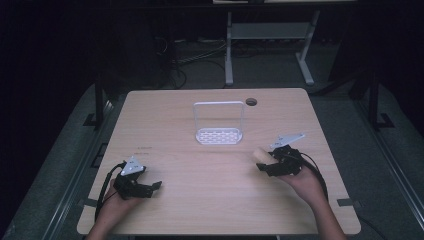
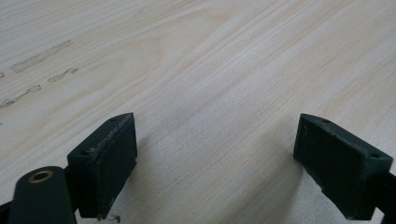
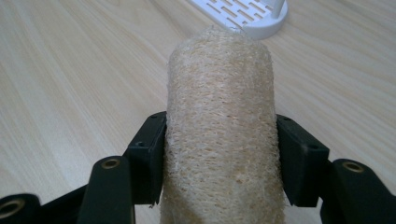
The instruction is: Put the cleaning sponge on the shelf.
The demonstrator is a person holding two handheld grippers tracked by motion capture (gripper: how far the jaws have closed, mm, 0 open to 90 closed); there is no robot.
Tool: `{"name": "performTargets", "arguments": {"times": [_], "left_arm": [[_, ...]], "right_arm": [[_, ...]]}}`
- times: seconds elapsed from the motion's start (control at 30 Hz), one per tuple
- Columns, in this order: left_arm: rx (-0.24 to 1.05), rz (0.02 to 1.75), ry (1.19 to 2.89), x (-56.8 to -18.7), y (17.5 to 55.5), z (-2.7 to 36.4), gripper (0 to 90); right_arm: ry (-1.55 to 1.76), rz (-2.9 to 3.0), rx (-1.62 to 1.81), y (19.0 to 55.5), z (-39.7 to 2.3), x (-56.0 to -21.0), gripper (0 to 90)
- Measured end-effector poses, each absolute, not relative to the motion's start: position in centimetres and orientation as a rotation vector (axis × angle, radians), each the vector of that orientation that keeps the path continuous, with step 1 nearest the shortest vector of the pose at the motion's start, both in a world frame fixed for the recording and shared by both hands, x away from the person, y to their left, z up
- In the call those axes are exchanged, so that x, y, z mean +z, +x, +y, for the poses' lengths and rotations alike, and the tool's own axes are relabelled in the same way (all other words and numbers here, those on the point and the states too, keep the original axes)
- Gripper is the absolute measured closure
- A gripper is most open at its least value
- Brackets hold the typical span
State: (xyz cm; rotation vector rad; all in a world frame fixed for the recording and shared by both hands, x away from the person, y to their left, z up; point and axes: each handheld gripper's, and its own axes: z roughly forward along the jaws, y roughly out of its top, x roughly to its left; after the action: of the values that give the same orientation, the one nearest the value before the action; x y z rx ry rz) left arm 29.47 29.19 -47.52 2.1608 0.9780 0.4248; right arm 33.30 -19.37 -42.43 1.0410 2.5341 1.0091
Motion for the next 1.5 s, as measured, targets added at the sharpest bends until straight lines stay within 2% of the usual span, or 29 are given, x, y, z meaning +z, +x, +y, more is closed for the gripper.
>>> {"name": "performTargets", "arguments": {"times": [1.5], "left_arm": [[0.421,0.976,2.166,-47.5,29.4,29.2,13.0]], "right_arm": [[0.920,2.577,1.040,38.3,-12.5,-40.9,41.2]]}}
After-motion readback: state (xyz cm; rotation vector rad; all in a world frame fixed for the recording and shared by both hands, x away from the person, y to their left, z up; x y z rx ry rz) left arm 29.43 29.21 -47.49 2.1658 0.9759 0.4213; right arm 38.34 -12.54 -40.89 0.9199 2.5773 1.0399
